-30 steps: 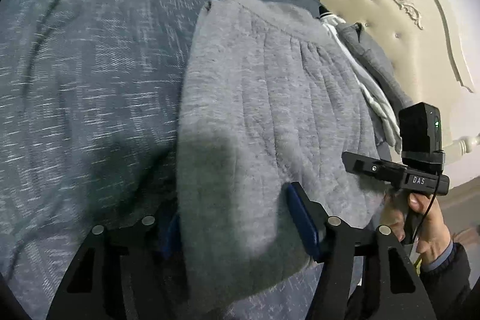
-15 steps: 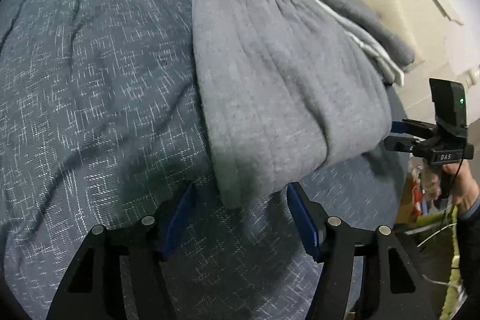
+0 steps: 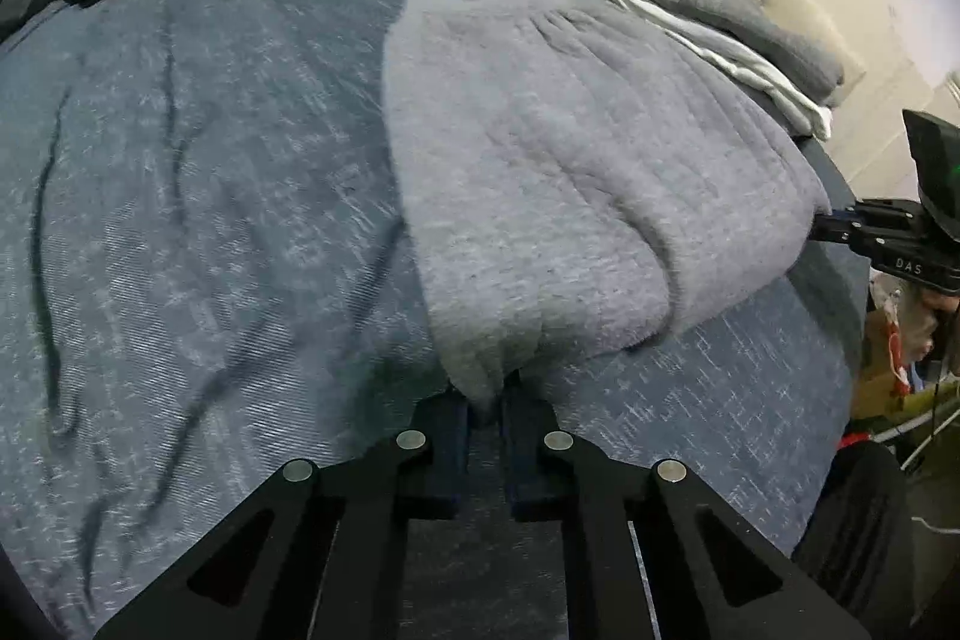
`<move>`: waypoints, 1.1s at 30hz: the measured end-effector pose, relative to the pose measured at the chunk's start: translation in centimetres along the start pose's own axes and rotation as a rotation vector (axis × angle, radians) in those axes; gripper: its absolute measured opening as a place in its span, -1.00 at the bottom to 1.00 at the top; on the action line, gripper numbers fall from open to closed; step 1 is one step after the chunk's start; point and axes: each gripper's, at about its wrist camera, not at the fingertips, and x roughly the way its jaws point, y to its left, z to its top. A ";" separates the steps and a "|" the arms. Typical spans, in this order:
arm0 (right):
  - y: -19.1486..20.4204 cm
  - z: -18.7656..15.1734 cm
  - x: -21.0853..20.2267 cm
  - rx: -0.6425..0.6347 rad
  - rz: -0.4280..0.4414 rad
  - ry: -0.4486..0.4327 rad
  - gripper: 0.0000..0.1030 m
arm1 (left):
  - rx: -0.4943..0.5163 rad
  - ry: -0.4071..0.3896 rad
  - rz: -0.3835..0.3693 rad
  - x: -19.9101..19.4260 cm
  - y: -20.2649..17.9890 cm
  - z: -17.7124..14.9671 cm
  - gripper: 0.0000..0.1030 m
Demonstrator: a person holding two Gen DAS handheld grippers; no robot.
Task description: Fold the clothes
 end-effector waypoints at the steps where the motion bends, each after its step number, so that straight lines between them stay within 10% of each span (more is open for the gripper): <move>1: -0.4 -0.2 -0.1 0.009 0.002 -0.004 -0.89 | -0.001 -0.005 0.003 -0.1 0.2 0.1 -0.83; 16: -1.4 -1.5 -0.5 0.080 0.041 0.044 -0.83 | -0.048 0.036 -0.044 -0.5 0.7 1.4 -0.67; 20: -2.2 -0.7 -2.3 0.139 0.082 0.039 -0.73 | -0.117 0.036 -0.076 0.1 1.4 2.3 0.09; 24: -3.7 1.5 -3.7 0.280 0.158 -0.051 0.32 | -0.186 0.035 -0.107 0.6 2.1 3.2 0.22; 33: -2.6 6.6 3.4 0.405 0.256 0.053 0.44 | -0.330 0.035 -0.175 1.9 3.5 5.1 0.32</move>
